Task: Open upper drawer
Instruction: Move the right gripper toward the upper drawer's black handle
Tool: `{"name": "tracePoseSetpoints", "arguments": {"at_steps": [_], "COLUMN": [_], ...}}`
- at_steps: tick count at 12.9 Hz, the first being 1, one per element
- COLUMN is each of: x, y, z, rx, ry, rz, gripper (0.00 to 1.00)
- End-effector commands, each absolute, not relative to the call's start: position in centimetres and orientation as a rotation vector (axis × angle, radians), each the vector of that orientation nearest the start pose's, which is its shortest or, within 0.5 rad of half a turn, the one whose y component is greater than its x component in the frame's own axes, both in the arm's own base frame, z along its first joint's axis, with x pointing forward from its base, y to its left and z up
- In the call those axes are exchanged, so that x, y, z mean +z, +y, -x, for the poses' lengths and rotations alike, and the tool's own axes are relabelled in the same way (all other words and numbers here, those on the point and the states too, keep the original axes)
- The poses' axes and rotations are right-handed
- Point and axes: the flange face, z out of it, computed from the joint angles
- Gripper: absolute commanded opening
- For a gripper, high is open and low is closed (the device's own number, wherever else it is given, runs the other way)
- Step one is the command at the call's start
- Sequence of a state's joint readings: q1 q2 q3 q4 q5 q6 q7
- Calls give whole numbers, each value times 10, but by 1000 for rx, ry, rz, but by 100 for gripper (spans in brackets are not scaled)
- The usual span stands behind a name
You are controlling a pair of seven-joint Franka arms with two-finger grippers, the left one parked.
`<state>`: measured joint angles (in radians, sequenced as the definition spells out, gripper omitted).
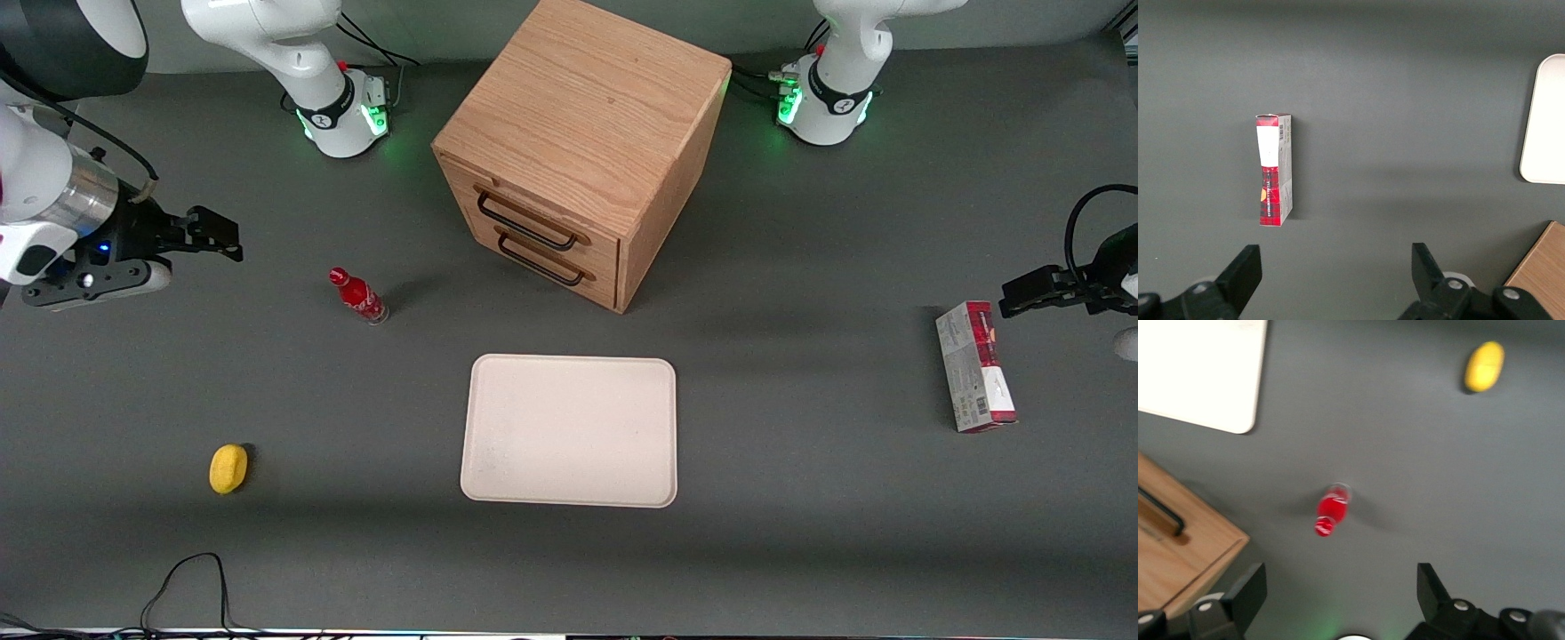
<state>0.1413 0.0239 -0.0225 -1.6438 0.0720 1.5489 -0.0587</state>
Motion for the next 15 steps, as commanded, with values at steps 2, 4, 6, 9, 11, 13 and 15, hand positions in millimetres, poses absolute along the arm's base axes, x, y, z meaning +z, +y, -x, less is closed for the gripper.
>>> {"name": "tracePoseSetpoints", "arguments": {"at_steps": [2, 4, 6, 9, 11, 13, 15], "x": [555, 545, 530, 510, 508, 492, 486], "y": [125, 164, 218, 259, 294, 332, 355], "z": [-578, -587, -596, -597, -582, -568, -553], "rx": [231, 232, 245, 289, 299, 337, 344], "ry": [-372, -466, -588, -698, -801, -951, -1164], "rz": [2941, 2935, 2924, 2854, 2806, 2730, 2618], "gripper": [100, 100, 100, 100, 100, 100, 100]}}
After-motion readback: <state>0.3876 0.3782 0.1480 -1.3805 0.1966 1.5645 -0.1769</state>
